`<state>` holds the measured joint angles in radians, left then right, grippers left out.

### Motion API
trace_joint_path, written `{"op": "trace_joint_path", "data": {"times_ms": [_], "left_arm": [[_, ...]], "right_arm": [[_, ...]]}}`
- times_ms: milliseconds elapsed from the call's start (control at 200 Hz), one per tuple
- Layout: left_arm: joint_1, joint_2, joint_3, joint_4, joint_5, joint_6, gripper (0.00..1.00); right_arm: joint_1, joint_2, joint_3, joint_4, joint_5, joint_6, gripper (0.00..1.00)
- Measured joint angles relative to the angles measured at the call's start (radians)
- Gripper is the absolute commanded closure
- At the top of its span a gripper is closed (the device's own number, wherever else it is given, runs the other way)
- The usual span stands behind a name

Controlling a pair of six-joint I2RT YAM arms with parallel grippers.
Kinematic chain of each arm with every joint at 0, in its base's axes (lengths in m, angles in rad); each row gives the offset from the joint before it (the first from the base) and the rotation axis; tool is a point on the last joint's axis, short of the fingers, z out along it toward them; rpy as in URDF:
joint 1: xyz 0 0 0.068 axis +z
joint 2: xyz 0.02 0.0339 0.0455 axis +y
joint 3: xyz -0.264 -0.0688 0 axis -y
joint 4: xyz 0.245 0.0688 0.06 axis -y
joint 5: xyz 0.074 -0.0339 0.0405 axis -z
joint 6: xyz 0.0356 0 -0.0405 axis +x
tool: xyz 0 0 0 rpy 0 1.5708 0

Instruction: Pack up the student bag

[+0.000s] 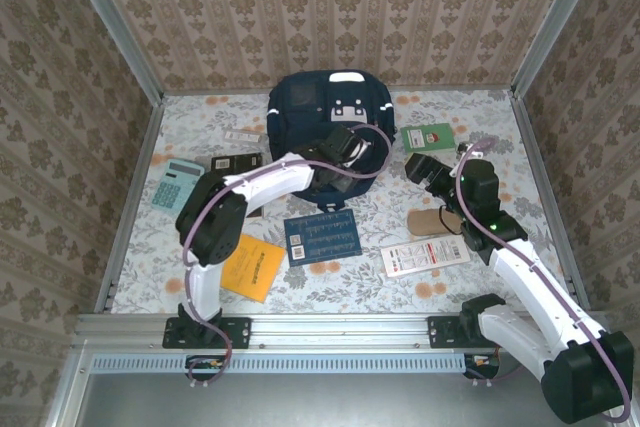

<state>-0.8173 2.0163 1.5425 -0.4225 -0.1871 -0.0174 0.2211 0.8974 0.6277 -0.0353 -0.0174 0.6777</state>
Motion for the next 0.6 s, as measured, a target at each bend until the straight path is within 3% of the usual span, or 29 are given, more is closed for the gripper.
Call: {"op": "trace_joint_path", "data": {"times_ms": [230, 600], "left_arm": [[0.007, 0.161, 0.179, -0.066, -0.001, 0.049, 0.36], [0.046, 0.177, 0.219, -0.055, -0.018, 0.076, 0.32]], "right_arm": [[0.0, -0.001, 0.0, -0.007, 0.01, 0.0, 0.0], [0.0, 0.017, 0.0, -0.019, 0.01, 0.001, 0.0]]}}
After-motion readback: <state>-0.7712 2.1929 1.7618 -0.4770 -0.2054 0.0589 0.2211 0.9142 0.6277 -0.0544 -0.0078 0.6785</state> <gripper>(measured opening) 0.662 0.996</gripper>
